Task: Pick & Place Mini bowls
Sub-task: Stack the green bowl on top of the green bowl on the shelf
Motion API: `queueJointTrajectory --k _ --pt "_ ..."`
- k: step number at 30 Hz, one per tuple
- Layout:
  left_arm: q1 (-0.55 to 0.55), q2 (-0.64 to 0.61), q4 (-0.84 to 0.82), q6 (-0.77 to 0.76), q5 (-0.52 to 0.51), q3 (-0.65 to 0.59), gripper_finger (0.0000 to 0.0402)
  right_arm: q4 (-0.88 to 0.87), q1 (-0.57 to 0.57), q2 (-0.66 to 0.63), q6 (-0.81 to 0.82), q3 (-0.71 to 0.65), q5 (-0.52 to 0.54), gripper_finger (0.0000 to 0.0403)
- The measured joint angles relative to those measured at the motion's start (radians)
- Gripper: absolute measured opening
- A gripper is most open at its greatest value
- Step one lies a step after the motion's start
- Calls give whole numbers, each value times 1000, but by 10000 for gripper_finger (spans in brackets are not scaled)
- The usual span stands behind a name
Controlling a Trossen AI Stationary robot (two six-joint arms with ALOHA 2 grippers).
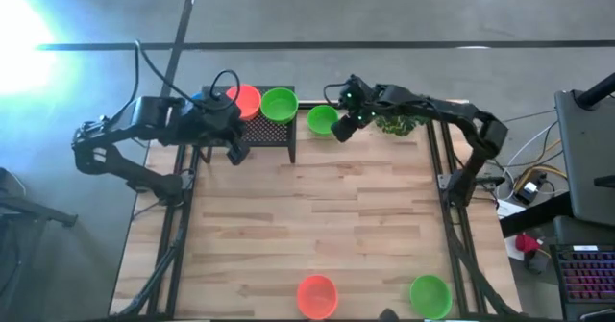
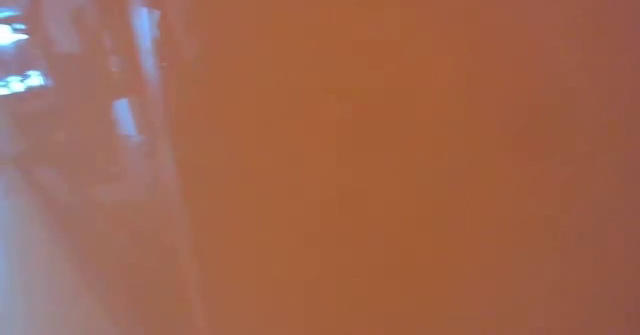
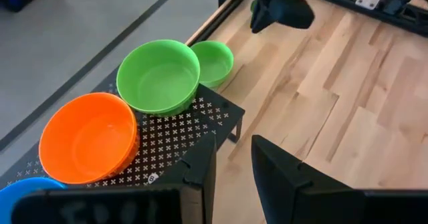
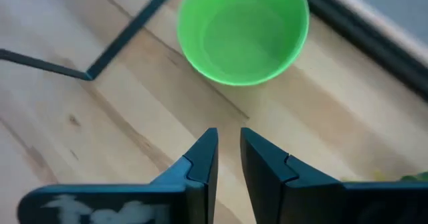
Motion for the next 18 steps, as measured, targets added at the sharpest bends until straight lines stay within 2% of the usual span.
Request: queueJointTrajectory --k 7,18 --pt "0 17 1 -4 0 0 89 18 -57 92 9 0 -22 93" --pt "0 15 14 -29 0 0 89 164 -123 175 87 0 -21 140"
